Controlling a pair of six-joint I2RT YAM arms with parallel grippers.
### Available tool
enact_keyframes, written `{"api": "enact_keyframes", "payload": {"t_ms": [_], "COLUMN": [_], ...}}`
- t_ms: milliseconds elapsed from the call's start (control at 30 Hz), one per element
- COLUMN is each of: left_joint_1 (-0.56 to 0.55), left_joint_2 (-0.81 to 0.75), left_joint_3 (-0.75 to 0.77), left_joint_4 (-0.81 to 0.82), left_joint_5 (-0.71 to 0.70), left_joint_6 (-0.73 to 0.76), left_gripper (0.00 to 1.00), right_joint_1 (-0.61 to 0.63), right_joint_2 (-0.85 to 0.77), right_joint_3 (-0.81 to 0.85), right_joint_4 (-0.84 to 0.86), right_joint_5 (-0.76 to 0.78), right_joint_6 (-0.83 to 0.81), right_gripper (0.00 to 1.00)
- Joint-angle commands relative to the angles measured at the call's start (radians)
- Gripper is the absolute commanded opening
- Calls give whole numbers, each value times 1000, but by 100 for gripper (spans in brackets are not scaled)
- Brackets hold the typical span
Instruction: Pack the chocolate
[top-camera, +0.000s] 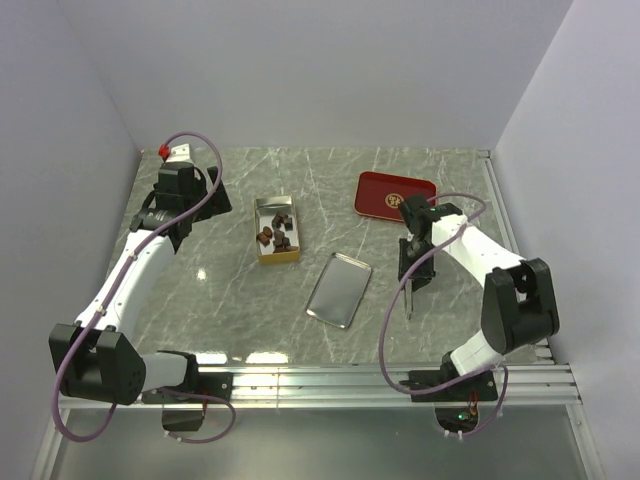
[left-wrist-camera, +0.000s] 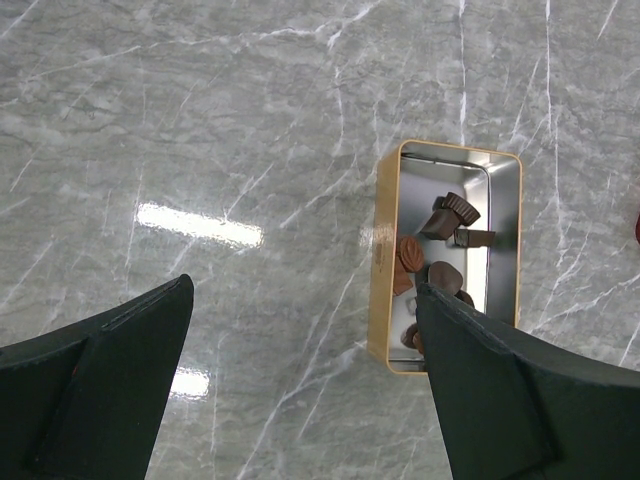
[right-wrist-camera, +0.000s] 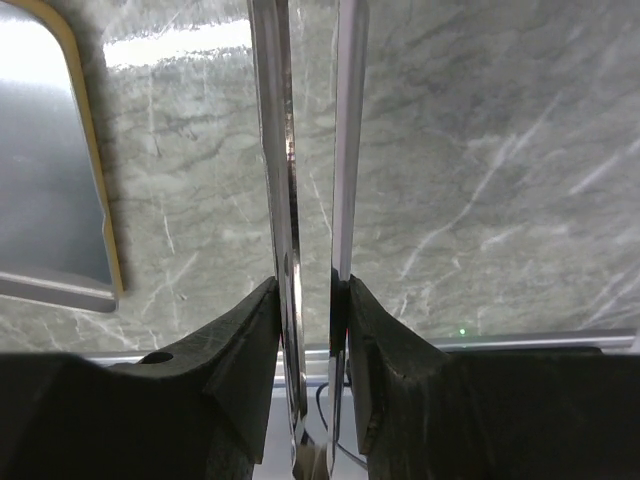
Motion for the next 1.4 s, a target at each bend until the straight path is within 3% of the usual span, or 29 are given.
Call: {"api": "enact_keyframes", "payload": {"t_ms": [0, 567, 800, 1100, 1367], "left_joint_1": [-2, -2, -2, -6, -44], "left_joint_2": [-22, -46, -56, -60, -17], "left_joint_3": [9, 18, 9, 11, 60], "left_joint_4": [26, 4, 1, -11, -60], "left_joint_5": [-8, -42, -44, -64, -120], "left_joint_6": [-1, 23, 28, 56, 42], "left_gripper": [99, 100, 99, 99, 100], "right_joint_1": [7, 7, 7, 5, 5], "right_joint_2": [43, 213, 212, 203, 154], "right_joint_3": [-4, 22, 22, 28, 97], "right_joint_4": [64, 178, 170, 153, 107], "right_joint_5": [-12, 0, 7, 13, 19], "right_joint_6": [23, 103, 97, 88, 63], "right_gripper": [38, 44, 64, 75, 78]}}
